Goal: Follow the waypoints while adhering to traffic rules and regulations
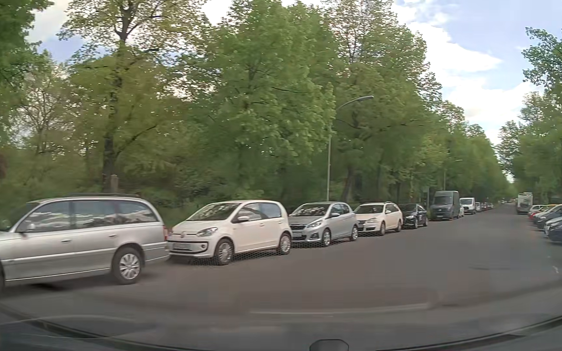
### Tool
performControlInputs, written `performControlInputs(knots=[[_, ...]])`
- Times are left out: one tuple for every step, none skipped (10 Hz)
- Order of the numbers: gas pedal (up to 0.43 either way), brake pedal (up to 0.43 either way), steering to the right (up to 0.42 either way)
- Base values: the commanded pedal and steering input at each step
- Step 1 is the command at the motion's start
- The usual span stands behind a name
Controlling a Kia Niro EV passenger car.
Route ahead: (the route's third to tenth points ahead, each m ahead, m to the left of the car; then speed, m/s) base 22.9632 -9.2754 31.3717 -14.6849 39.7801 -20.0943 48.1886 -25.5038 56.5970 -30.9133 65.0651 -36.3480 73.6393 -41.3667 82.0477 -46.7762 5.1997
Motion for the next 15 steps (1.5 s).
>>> performControlInputs(knots=[[0.280,0.018,0.457],[0.280,0.018,0.425],[0.280,0.018,0.377],[0.280,0.018,0.333],[0.280,0.018,0.291],[0.280,0.018,0.246],[0.280,0.018,0.217],[0.280,0.018,0.198],[0.280,0.018,0.188],[0.280,0.018,0.177],[0.280,0.018,0.161],[0.280,0.018,0.144],[0.280,0.018,0.111],[0.280,0.018,0.083],[0.280,0.018,0.063]])
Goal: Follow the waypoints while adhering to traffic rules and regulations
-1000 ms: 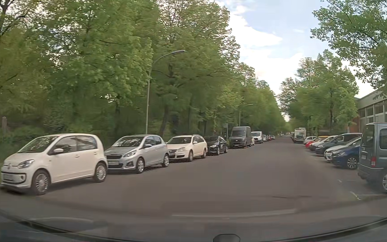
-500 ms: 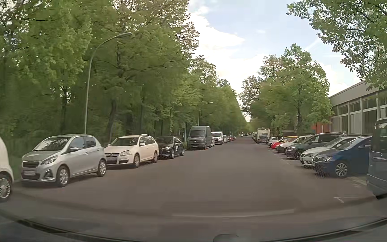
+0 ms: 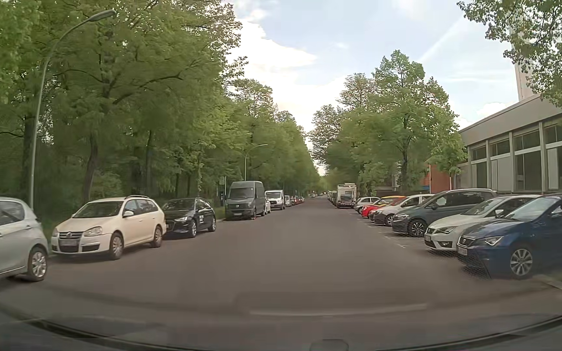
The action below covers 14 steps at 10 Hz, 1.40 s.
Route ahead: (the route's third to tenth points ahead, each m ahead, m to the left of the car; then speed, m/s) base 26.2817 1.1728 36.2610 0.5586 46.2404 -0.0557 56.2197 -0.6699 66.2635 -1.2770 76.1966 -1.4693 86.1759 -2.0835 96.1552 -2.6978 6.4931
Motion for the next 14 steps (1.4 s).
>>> performControlInputs(knots=[[0.287,0.018,0.051],[0.287,0.018,0.043],[0.287,0.018,0.031],[0.287,0.018,0.018],[0.287,0.018,0.015],[0.287,0.018,0.016],[0.287,0.018,0.016],[0.287,0.018,0.015],[0.287,0.018,0.013],[0.287,0.018,0.018],[0.287,0.018,0.020],[0.287,0.018,0.020],[0.287,0.018,0.015],[0.287,0.018,0.015]])
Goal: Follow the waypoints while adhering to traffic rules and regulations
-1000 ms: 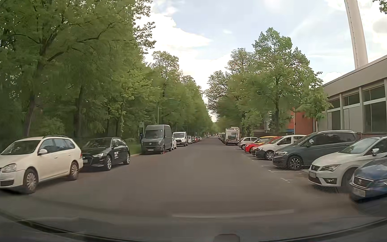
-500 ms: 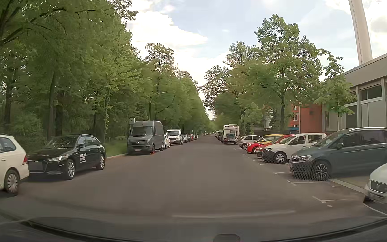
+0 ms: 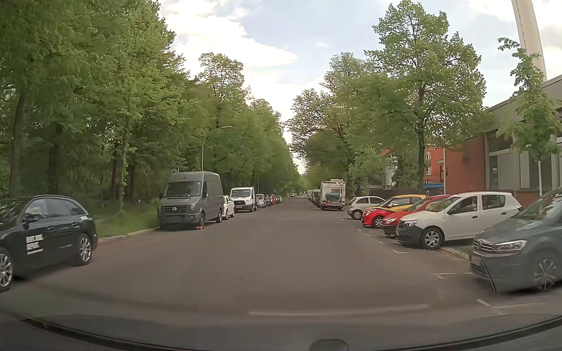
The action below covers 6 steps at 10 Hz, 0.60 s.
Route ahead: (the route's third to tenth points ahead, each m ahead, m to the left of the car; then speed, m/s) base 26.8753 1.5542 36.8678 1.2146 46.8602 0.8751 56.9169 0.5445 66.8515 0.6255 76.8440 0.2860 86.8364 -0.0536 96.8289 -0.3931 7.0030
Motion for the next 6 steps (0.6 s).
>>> performControlInputs(knots=[[0.287,0.018,0.011],[0.311,0.018,0.007],[0.331,0.018,0.006],[0.331,0.018,0.004],[0.339,0.018,0.002],[0.339,0.018,0.000]])
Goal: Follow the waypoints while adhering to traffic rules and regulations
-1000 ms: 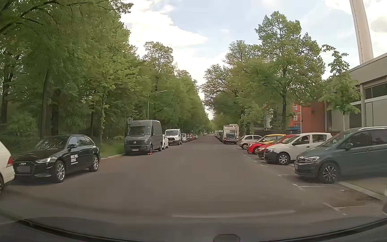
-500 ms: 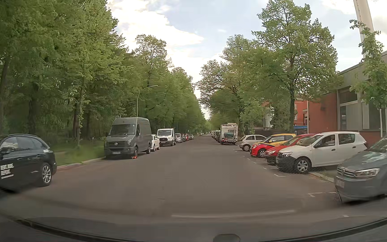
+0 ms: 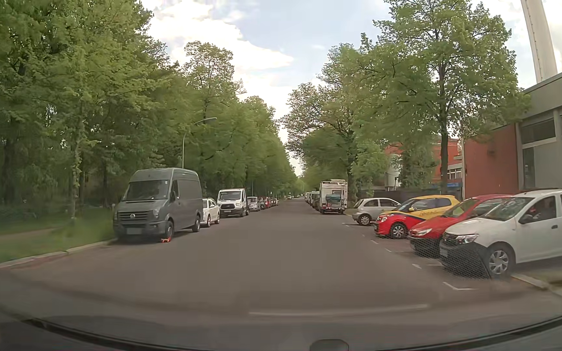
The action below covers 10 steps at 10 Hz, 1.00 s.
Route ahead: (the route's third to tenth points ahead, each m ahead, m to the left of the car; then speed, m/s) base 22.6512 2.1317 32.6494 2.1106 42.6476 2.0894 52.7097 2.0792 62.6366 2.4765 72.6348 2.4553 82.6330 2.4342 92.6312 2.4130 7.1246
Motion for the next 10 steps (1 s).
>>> performControlInputs(knots=[[0.339,0.018,0.001],[0.339,0.018,0.001],[0.339,0.018,0.000],[0.339,0.018,0.000],[0.339,0.018,-0.003],[0.339,0.018,-0.003],[0.339,0.018,-0.002],[0.339,0.018,-0.002],[0.339,0.018,-0.002],[0.339,0.018,-0.003]])
